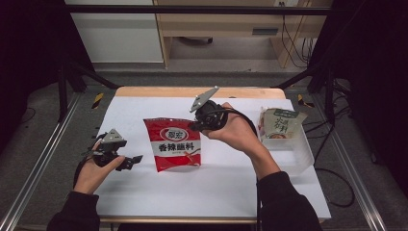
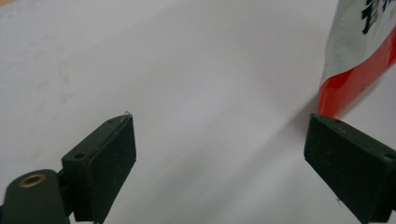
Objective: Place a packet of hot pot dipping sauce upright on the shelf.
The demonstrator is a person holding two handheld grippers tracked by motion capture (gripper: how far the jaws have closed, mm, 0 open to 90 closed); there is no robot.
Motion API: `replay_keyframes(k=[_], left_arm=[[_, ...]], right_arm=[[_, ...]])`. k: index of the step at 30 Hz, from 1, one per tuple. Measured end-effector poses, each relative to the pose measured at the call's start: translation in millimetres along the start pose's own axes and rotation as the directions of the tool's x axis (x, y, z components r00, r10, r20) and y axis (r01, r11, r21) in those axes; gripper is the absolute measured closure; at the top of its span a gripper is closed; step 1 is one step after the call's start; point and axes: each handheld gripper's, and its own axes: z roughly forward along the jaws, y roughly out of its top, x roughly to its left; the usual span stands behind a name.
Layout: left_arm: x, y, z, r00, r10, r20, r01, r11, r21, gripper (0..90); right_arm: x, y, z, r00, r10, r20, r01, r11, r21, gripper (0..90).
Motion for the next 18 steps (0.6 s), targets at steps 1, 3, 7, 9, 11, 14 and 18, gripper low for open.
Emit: replay_keyframes(k=[1, 3, 7, 9, 11, 14, 18], left_arm=[[-0.2, -0.3, 0.5, 1.0000, 0.001, 0.001, -0.001, 1.0000, 0.001, 9.4], [-0.4, -0.9, 1.3, 1.0000, 0.001, 0.002, -0.001, 1.0000, 0.003, 9.4], [-0.8, -1.4, 1.9, 1.0000, 0.002, 0.001, -0.002, 1.0000, 0.001, 9.4], [-0.7, -1.3, 1.7, 1.0000, 0.002, -0.002, -0.002, 1.0000, -0.001, 9.4], [-0.6, -1.5, 1.5, 1.0000, 0.002, -0.003, -0.002, 1.0000, -0.002, 9.3], [-0.5, -2.3, 1.4, 1.0000, -0.001, -0.001, 0.001, 1.0000, -0.001, 9.3], [-0.3, -2.7, 0.8, 1.0000, -0.004, -0.005, 0.004, 1.0000, -0.008, 9.3]], right_arm=[[-0.6, 0.1, -2.1, 1.0000, 0.000, 0.003, 0.000, 1.0000, -0.002, 90.0], [-1.9, 0.1, -6.5, 1.0000, 0.003, 0.007, -0.003, 1.0000, -0.002, 90.0], [-4.1, 0.3, -15.5, 0.9998, 0.008, 0.020, -0.008, 1.0000, -0.003, 90.0], [-5.1, 0.2, -19.9, 0.9996, 0.012, 0.026, -0.012, 0.9999, -0.007, 90.0], [-6.6, -0.3, -24.0, 0.9993, 0.010, 0.035, -0.010, 0.9999, -0.004, 90.0], [-9.2, -1.9, -29.9, 0.9989, 0.012, 0.046, -0.012, 0.9999, -0.004, 90.0], [-11.7, -3.7, -40.9, 0.9976, 0.020, 0.066, -0.019, 0.9998, -0.010, 90.0]])
